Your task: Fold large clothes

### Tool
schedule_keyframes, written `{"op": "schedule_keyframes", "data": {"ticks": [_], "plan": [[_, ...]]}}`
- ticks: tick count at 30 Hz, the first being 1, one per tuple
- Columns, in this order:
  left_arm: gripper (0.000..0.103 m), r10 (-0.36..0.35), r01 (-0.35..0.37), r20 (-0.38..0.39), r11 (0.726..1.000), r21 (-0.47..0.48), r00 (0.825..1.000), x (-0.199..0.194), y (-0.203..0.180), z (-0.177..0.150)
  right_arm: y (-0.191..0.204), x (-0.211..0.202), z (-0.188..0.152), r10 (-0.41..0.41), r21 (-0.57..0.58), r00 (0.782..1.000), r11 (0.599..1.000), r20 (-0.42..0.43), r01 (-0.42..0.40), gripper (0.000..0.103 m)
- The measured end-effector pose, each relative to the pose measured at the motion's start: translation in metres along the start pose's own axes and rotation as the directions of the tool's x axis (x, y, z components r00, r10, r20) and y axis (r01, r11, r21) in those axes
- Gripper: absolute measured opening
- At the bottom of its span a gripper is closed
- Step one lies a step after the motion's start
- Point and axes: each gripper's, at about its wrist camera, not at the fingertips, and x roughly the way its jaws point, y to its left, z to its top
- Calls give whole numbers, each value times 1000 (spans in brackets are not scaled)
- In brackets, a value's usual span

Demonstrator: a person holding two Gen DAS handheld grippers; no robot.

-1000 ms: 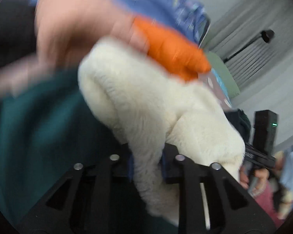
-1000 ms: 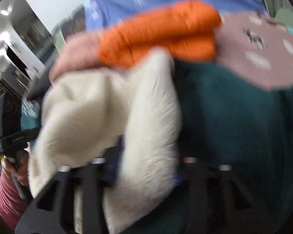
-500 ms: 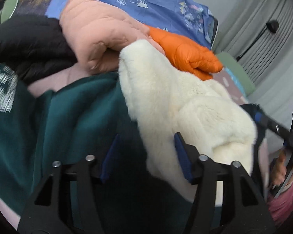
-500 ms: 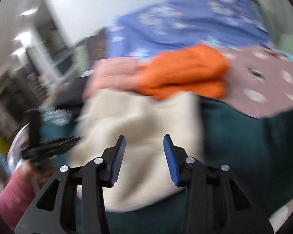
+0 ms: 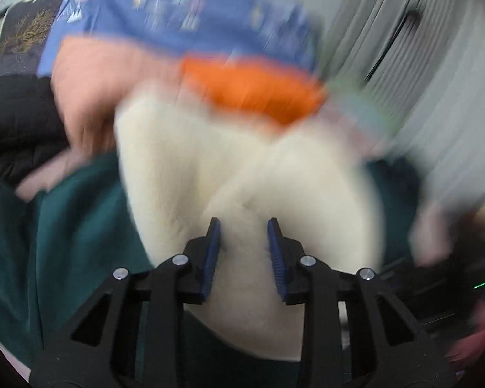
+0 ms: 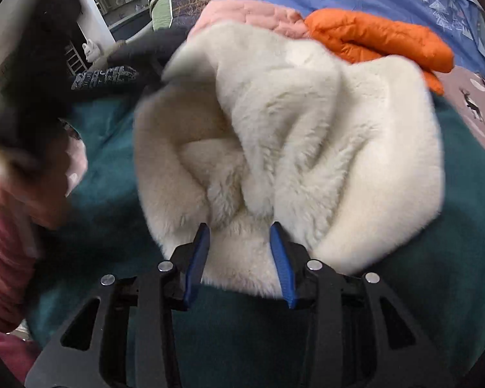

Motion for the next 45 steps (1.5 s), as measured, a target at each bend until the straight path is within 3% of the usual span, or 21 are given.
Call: {"op": "schedule_keyframes", "data": {"ticks": [3, 6, 8, 10, 13, 15, 17, 20, 23, 25, 27, 29, 31, 33, 35, 36, 39, 40, 41, 42, 45], "plan": [[31, 35, -41, 77, 997, 70, 996, 3, -4, -19, -13, -34, 14, -16, 48, 991, 999, 136, 10, 42], [31, 40, -42, 53, 998, 47, 998, 3, -4, -14, -19, -34, 35, 5, 85, 977, 996, 211, -24, 38], [31, 37, -39, 56, 998, 44, 998, 3, -4, -14, -27, -6, 38, 5, 115, 988, 993, 155, -23, 35], [31, 23, -25, 58, 999, 33, 998, -2, 1, -16, -35, 42, 21, -97, 135, 995, 986, 11, 95, 30], [33, -11, 13, 54, 1000, -21, 998, -20, 10, -21, -26, 49, 6, -148, 72, 985, 987, 91, 142, 29], [48, -19, 23, 71, 998, -61, 997, -36, 16, -25, -18, 48, 11, -177, 53, 981, 983, 77, 173, 30], [72, 89, -77, 138, 993, -95, 986, -62, 29, -32, -16, 51, 10, -182, 35, 979, 983, 88, 180, 31], [74, 201, -170, 216, 973, -157, 956, -96, 59, -45, -15, 54, 12, -176, 35, 980, 984, 97, 174, 31], [77, 312, -220, 236, 912, -347, 920, -133, 121, -68, -17, 50, 11, -177, 33, 979, 984, 100, 175, 31], [77, 395, -247, 214, 829, -502, 893, -156, 175, -90, -21, 51, 5, -179, 30, 979, 984, 100, 177, 31], [77, 470, -256, 185, 722, -642, 863, -180, 231, -110, -19, 53, 6, -184, 26, 978, 983, 100, 182, 32], [76, 512, -253, 162, 645, -721, 844, -195, 270, -121, -16, 53, 6, -193, 20, 976, 981, 98, 192, 32], [75, 550, -235, 164, 582, -779, 819, -210, 300, -127, -16, 53, 5, -198, 17, 975, 980, 99, 197, 32], [75, 610, -243, 165, 529, -813, 775, -226, 327, -126, -16, 53, 5, -196, 19, 975, 981, 100, 195, 32], [75, 656, -256, 167, 497, -829, 736, -241, 346, -123, -16, 53, 5, -196, 20, 975, 981, 100, 195, 32], [76, 664, -244, 174, 488, -838, 727, -247, 359, -119, -15, 53, 5, -198, 19, 975, 980, 100, 197, 32], [74, 650, -205, 173, 462, -863, 740, -247, 388, -106, -15, 54, 6, -202, 18, 974, 979, 101, 201, 32], [68, 638, -191, 170, 457, -869, 751, -245, 397, -104, -15, 54, 6, -203, 17, 974, 979, 101, 203, 32], [33, 624, -178, 176, 462, -869, 761, -241, 402, -102, -15, 54, 5, -204, 17, 974, 979, 102, 204, 32], [20, 612, -173, 177, 468, -867, 771, -240, 405, -100, -14, 54, 5, -205, 17, 973, 979, 102, 205, 32], [10, 620, -187, 222, 524, -831, 753, -246, 389, -89, -14, 53, 5, -207, 16, 973, 978, 102, 207, 32]]}}
